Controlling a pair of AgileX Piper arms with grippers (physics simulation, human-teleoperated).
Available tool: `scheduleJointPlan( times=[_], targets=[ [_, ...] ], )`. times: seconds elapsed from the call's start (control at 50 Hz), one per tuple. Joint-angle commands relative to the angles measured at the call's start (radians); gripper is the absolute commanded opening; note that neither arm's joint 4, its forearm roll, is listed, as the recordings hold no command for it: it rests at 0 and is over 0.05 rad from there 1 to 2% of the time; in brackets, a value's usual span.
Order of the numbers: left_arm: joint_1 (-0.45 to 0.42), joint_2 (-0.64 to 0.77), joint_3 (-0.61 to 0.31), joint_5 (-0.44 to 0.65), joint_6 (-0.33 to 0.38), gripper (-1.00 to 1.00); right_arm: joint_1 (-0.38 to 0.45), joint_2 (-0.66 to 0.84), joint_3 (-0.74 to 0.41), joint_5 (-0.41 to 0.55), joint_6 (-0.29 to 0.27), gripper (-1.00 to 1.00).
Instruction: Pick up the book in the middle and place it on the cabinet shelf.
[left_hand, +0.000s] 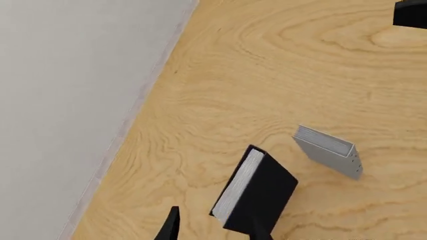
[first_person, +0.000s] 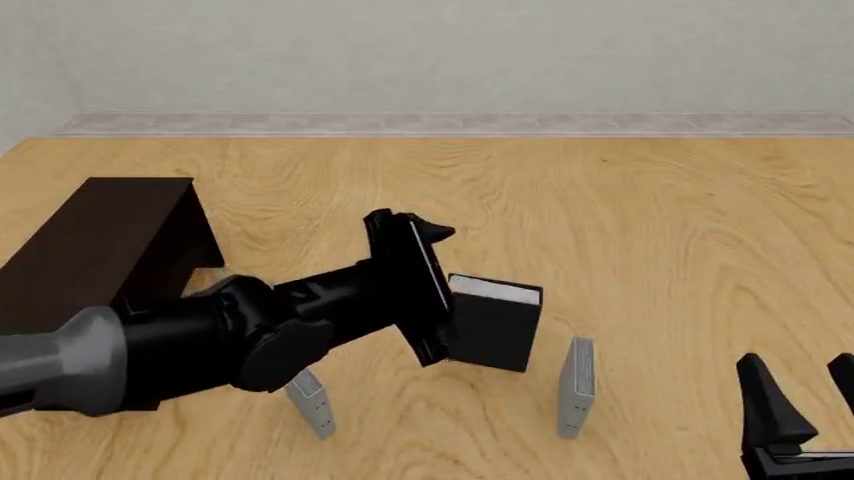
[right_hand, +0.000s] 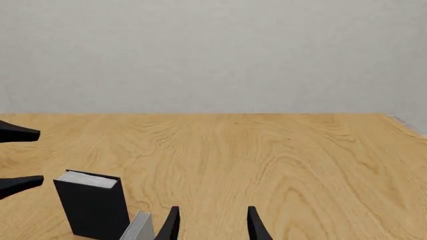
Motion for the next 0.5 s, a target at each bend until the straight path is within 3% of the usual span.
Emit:
scheduleJointPlan(
  times=[0.02, 0.5],
  targets=[
    [-0.060, -0.007, 0.000, 0.040, -0.012, 1.00, 0.000, 0.000, 0.000, 0.000, 0.000, 1.00],
    [-0.056, 0.073, -0.105, 0.194, 0.008, 1.00, 0.000, -0.002, 0.000, 0.002, 0.000, 1.00]
  ],
)
